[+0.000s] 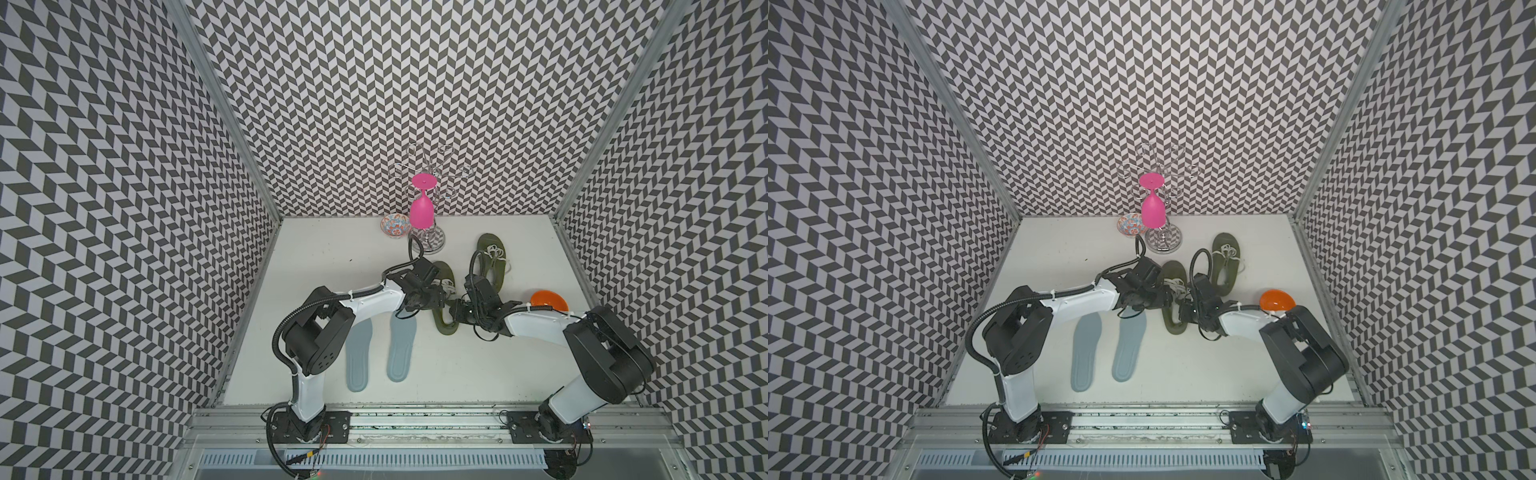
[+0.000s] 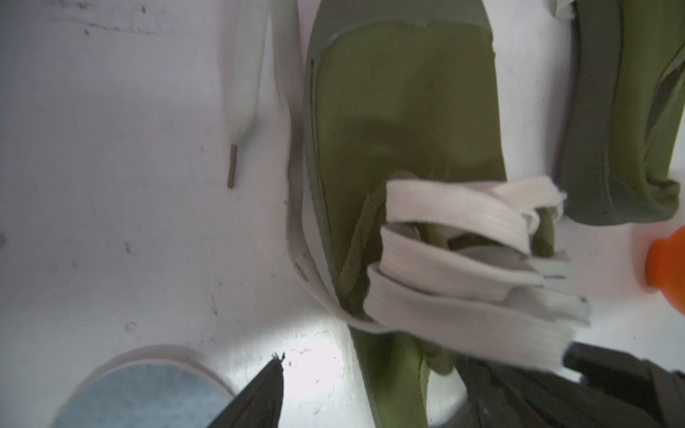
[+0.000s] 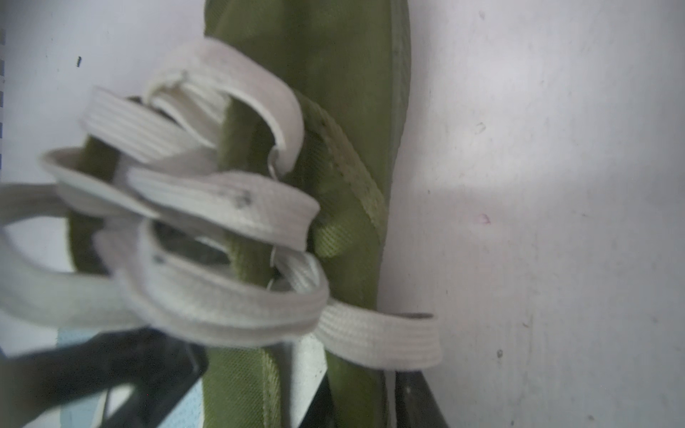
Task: Insert the insole into the shoe
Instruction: Move the shoe to the center of the board.
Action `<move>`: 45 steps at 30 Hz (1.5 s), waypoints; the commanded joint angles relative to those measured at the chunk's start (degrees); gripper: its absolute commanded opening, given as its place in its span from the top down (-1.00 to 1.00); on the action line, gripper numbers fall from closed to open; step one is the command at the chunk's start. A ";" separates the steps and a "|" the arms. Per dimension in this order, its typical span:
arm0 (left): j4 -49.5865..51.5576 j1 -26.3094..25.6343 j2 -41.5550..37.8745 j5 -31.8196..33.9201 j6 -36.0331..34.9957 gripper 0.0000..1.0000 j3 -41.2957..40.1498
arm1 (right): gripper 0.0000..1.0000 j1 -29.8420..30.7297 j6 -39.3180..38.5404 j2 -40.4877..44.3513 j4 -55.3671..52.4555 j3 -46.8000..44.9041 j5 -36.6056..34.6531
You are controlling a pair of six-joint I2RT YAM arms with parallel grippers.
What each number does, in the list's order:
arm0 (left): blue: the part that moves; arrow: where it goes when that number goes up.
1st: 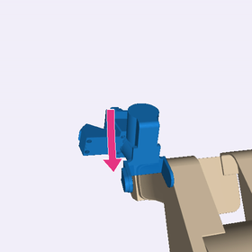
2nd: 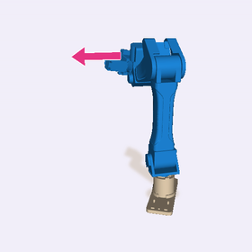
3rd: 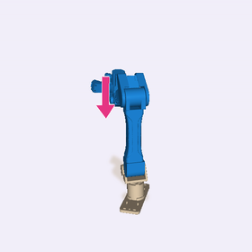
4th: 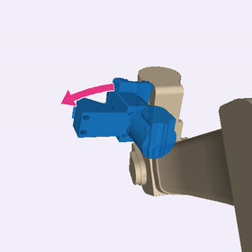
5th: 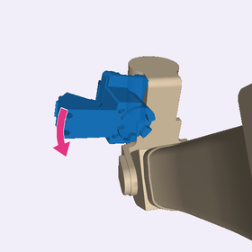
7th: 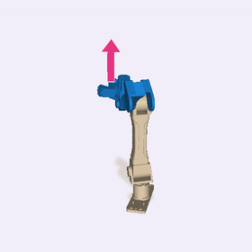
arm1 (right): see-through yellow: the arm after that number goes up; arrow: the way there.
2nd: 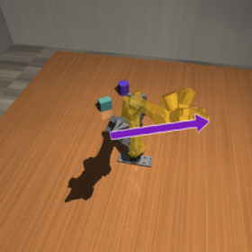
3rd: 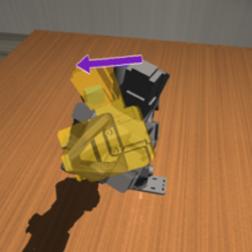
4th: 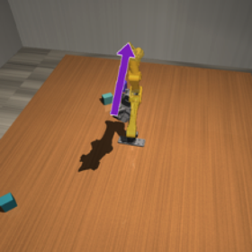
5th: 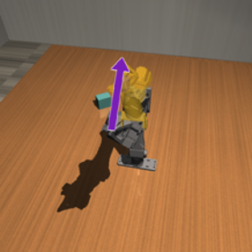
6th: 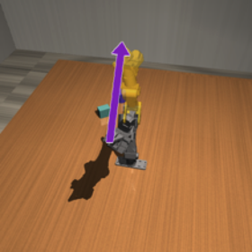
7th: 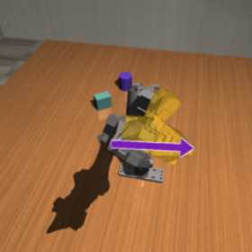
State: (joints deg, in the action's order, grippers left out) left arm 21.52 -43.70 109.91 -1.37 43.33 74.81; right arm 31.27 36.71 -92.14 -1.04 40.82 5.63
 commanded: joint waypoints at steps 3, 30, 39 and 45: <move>0.33 0.76 3.22 4.13 -0.71 -0.37 4.99 | 0.48 0.29 0.21 -1.06 -3.05 0.59 0.53; -0.75 2.68 1.08 -10.19 -9.11 0.77 6.90 | -0.45 0.85 -5.47 -0.77 -10.52 14.55 -4.23; -1.47 3.43 -0.47 -12.54 -9.32 0.77 6.33 | -0.42 -0.86 -9.25 -5.13 -11.42 17.61 -5.80; -2.43 4.39 -1.09 -15.08 -9.09 0.77 5.77 | -0.43 -0.72 -10.76 -6.09 -11.85 17.01 -5.55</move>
State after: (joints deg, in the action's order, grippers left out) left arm 20.82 -39.68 111.79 -14.06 34.30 80.68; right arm 30.41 27.46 -97.10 -13.30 57.41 0.84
